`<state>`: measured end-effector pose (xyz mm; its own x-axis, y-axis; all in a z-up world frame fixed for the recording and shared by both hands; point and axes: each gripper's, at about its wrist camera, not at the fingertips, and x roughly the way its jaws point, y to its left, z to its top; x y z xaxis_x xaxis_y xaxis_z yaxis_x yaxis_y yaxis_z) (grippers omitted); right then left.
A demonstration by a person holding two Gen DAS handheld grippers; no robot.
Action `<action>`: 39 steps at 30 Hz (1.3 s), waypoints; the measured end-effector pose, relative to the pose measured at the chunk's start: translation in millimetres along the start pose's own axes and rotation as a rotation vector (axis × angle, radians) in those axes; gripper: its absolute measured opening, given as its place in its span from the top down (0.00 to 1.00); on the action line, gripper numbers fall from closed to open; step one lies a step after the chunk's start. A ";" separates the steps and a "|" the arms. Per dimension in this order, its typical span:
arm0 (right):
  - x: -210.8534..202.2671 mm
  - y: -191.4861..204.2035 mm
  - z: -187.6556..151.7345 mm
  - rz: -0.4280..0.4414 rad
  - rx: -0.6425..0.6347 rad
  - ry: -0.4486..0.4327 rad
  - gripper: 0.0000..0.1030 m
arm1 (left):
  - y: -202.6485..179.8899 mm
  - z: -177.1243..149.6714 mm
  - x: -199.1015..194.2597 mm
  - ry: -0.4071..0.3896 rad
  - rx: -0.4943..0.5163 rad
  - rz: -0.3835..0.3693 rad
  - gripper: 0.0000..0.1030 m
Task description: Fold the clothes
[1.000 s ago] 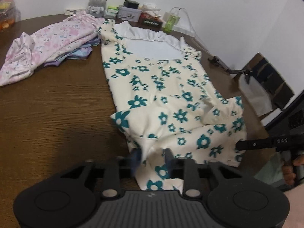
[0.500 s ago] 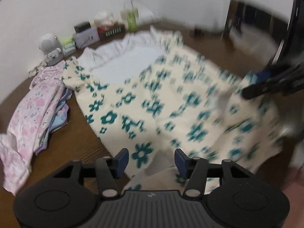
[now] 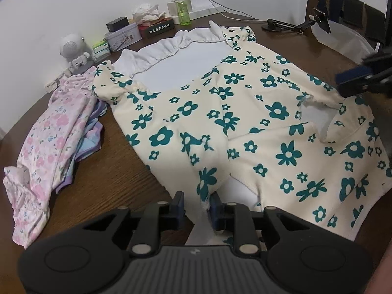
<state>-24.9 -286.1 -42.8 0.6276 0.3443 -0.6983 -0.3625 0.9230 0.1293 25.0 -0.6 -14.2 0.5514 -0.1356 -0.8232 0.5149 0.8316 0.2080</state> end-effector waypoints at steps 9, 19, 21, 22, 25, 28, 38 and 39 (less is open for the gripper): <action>46.4 24.2 5.2 -0.148 -0.232 0.127 0.98 | 2.6 -5.5 -5.1 -0.063 -0.002 0.047 0.97; 28.2 8.4 -10.7 -0.226 -0.238 0.113 0.99 | 23.3 -17.1 -4.3 -0.072 -0.081 0.092 0.98; 27.9 8.0 -11.2 -0.231 -0.244 0.114 0.99 | 26.2 -17.5 -2.0 -0.071 -0.103 0.097 0.97; 27.5 7.5 -11.2 -0.236 -0.246 0.112 0.98 | 27.2 -17.9 -1.5 -0.072 -0.107 0.096 0.97; 28.3 2.5 -12.2 -0.234 -0.238 0.124 0.98 | 28.3 -19.6 -1.8 -0.072 -0.108 0.095 0.91; 26.4 -4.0 -13.0 -0.180 -0.196 0.137 0.91 | 37.4 -20.6 -12.4 -0.088 -0.149 -0.003 0.70; 12.3 -82.8 35.9 0.015 0.206 -0.041 0.52 | 121.1 31.8 -11.5 -0.180 -0.470 -0.206 0.43; 25.2 -89.4 42.8 -0.001 0.215 -0.033 0.52 | 124.8 41.3 2.1 -0.161 -0.477 -0.188 0.44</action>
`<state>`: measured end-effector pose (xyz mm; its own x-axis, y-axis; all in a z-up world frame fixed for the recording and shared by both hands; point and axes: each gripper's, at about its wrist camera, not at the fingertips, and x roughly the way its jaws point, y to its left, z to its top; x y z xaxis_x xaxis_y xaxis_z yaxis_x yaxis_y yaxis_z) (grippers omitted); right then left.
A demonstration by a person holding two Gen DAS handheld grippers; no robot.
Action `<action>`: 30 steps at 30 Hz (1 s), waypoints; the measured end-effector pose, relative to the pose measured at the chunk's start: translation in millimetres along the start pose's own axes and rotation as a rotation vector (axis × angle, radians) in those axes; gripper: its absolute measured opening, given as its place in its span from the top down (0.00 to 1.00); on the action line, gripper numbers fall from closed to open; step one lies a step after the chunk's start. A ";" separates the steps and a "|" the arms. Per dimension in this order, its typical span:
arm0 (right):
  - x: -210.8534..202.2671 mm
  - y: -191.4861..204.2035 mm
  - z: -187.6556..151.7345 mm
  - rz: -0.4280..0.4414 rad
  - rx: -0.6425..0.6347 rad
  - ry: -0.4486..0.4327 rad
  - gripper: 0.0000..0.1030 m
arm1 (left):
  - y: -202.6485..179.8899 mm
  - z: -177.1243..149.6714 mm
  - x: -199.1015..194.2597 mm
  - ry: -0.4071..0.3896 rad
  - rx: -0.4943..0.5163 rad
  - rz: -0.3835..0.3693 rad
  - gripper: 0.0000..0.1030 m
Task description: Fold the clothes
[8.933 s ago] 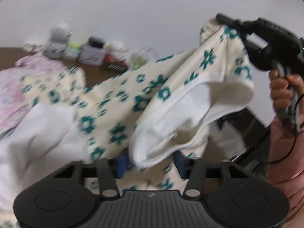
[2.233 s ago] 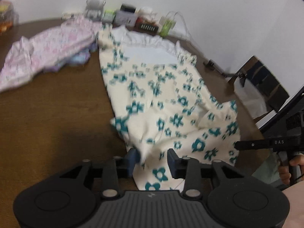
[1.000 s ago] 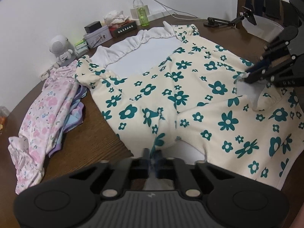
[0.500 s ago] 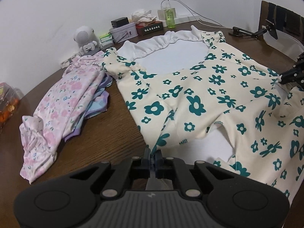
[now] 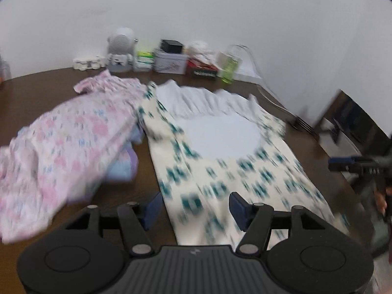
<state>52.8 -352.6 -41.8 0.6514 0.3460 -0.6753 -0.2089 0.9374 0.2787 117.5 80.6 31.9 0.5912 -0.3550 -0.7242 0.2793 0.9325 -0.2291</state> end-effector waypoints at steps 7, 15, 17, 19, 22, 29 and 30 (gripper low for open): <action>76.8 -21.7 31.6 -0.074 0.038 0.048 0.55 | 18.2 36.6 78.0 0.077 -0.043 0.095 0.59; 106.0 -22.7 34.5 -0.065 0.030 0.040 0.57 | 27.1 53.5 99.4 0.031 -0.048 0.115 0.59; 108.7 -22.3 35.9 -0.063 0.030 0.035 0.57 | 27.5 55.1 103.6 0.028 -0.036 0.110 0.75; 113.0 -23.7 36.9 -0.061 0.038 0.040 0.80 | 25.1 55.8 107.4 0.030 -0.008 0.112 0.96; 116.1 -26.4 37.3 -0.046 0.050 0.043 0.92 | 24.5 57.5 108.3 0.027 0.016 0.136 0.97; 116.7 -17.6 34.5 -0.074 0.033 0.027 0.90 | 39.9 56.1 102.3 0.001 -0.046 0.165 0.93; 114.6 -16.4 34.3 -0.073 0.040 0.020 0.85 | 42.1 55.1 99.6 -0.004 -0.063 0.157 0.91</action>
<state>155.9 -329.8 -100.3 0.6488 0.2783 -0.7083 -0.1318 0.9578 0.2556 229.8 80.8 -14.0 0.6268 -0.2043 -0.7519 0.1351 0.9789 -0.1534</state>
